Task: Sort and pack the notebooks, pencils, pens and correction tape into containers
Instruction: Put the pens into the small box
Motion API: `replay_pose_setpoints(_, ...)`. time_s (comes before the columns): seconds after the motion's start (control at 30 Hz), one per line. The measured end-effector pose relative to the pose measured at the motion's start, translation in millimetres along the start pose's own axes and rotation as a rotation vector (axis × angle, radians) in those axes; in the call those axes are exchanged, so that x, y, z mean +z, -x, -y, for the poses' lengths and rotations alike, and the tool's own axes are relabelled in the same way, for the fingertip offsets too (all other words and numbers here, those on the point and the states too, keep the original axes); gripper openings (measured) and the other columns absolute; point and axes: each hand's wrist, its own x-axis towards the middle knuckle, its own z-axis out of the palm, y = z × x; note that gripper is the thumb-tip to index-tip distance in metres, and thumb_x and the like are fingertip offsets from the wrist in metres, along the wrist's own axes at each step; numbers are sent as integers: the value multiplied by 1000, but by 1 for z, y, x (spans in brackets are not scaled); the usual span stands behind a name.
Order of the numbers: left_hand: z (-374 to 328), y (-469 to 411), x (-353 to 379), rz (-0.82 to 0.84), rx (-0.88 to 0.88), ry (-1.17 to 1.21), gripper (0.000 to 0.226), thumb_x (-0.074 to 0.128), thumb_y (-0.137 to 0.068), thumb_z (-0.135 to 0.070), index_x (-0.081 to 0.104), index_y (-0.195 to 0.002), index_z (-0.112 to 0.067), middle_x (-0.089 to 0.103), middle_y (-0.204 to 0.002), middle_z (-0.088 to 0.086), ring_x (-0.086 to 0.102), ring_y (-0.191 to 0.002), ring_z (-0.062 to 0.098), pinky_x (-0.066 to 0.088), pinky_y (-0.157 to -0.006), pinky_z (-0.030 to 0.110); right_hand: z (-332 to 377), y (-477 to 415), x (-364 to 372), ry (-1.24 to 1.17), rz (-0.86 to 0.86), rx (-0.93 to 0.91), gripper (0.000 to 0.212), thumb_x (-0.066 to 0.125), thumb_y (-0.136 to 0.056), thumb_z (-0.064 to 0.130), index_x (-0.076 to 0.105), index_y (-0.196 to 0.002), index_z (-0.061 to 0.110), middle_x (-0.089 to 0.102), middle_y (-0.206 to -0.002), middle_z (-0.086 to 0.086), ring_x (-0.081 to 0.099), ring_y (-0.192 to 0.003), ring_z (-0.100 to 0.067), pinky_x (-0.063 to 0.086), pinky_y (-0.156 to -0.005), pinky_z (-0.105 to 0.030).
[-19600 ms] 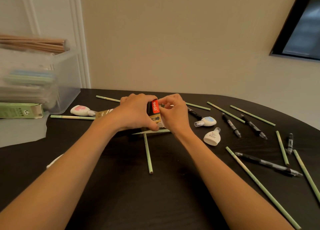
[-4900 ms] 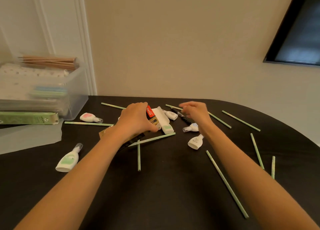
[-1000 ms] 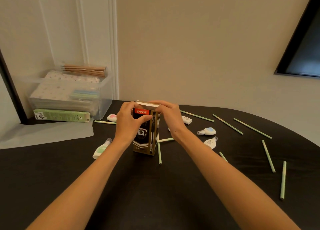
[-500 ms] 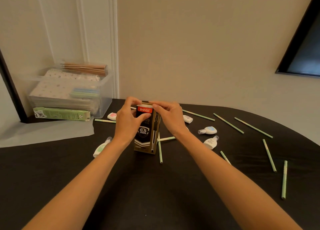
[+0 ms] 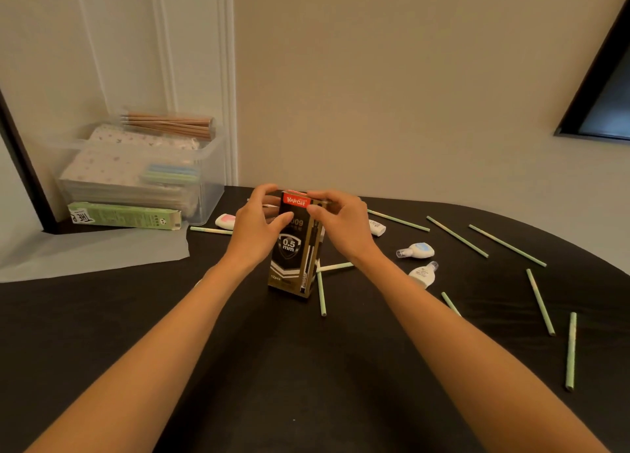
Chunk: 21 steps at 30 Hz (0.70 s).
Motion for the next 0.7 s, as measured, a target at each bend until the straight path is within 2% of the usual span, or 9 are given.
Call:
replay_pose_setpoints(0.07, 6, -7, 1, -5, -118, -1, 50, 57, -91, -16, 37, -137, -12, 53, -129, 9, 54, -116, 19, 44, -85, 24, -4, -10, 5, -49, -90, 99, 16, 65, -86, 14, 68, -101, 10, 68, -102, -5, 60, -93, -11, 53, -82, -30)
replay_pose_setpoints(0.13, 12, -20, -1, 3, -191, -32, 44, 52, -94, -22, 40, -135, -11, 54, -128, 10, 53, -116, 20, 43, -84, 26, -6, -26, 10, -128, -161, 211, 4, 66, -85, 16, 64, -83, 18, 66, -96, -3, 62, -93, -14, 55, -83, -39)
replay_pose_setpoints(0.2, 16, -34, -3, 8, -234, -55, 38, 49, -95, -26, 46, -130, -11, 56, -125, 8, 54, -113, 21, 42, -80, 26, -8, -45, 13, -261, -234, 330, 17, 66, -84, 15, 57, -73, 24, 66, -89, -4, 65, -91, -21, 55, -82, -47)
replay_pose_setpoints(0.3, 25, -65, -9, -46, -248, 9, 32, 50, -94, -31, 54, -119, -12, 61, -117, 7, 57, -101, 17, 44, -74, 26, -7, -83, 18, -405, -322, 423, 20, 66, -84, 12, 53, -71, 20, 64, -80, -5, 67, -88, -26, 55, -81, -50)
replay_pose_setpoints(0.4, 30, -99, -22, -142, -330, 92, 35, 50, -93, -35, 53, -118, -10, 60, -114, 8, 58, -98, 19, 51, -80, 33, -4, -122, 28, -524, -426, 530, 23, 63, -85, 7, 48, -70, 16, 63, -87, -10, 66, -90, -27, 57, -75, -48)
replay_pose_setpoints(0.43, 30, -112, -29, -150, -391, 177, 37, 50, -94, -36, 50, -120, -9, 59, -114, 9, 59, -97, 21, 54, -77, 35, 0, -134, 33, -579, -449, 582, 23, 60, -86, 6, 46, -71, 15, 62, -91, -11, 65, -91, -27, 58, -71, -44)
replay_pose_setpoints(0.5, 27, -138, -45, -141, -519, 321, 43, 47, -96, -36, 40, -128, -9, 58, -114, 12, 64, -85, 23, 57, -59, 30, 11, -161, 45, -663, -461, 662, 21, 56, -90, 6, 43, -77, 15, 59, -99, -12, 63, -94, -25, 59, -65, -35)
replay_pose_setpoints(0.6, 23, -148, -50, -71, -546, 269, 40, 42, -98, -35, 35, -130, -12, 61, -105, 13, 62, -59, 16, 52, -43, 19, 13, -174, 52, -702, -411, 673, 15, 52, -92, 4, 44, -99, 15, 56, -111, -12, 62, -100, -25, 59, -69, -36)
replay_pose_setpoints(0.7, 17, -184, -82, -124, -594, 224, 33, 40, -99, -29, 39, -126, -10, 59, -104, 12, 56, -59, 13, 47, -41, 17, 34, -209, 62, -738, -223, 730, 40, 47, -91, -2, 39, -124, 19, 54, -114, -11, 61, -97, -25, 57, -68, -35)
